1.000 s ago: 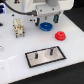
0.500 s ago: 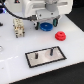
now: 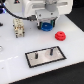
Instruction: Insert the blue gear onto the right peg, followed by the red gear
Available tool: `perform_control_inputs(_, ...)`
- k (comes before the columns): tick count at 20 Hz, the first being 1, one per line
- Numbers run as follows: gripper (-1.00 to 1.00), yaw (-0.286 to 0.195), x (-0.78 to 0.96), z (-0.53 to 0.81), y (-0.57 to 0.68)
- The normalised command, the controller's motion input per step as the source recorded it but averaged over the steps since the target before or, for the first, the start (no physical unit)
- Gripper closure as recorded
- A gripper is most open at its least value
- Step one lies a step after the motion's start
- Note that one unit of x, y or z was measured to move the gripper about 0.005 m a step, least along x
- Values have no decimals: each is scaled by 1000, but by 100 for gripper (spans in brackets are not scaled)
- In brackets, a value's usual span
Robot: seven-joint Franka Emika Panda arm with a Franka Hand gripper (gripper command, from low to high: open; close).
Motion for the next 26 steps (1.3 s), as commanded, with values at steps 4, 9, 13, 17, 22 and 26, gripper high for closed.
perform_control_inputs(4, 100, 0, 179, 265, 0)
perform_control_inputs(9, 100, 0, 466, 562, -62)
perform_control_inputs(13, 100, 0, 697, 550, -203)
perform_control_inputs(17, 100, 0, 785, 543, -201)
perform_control_inputs(22, 100, 0, 805, 526, -163)
perform_control_inputs(26, 100, 0, 818, 477, -165)
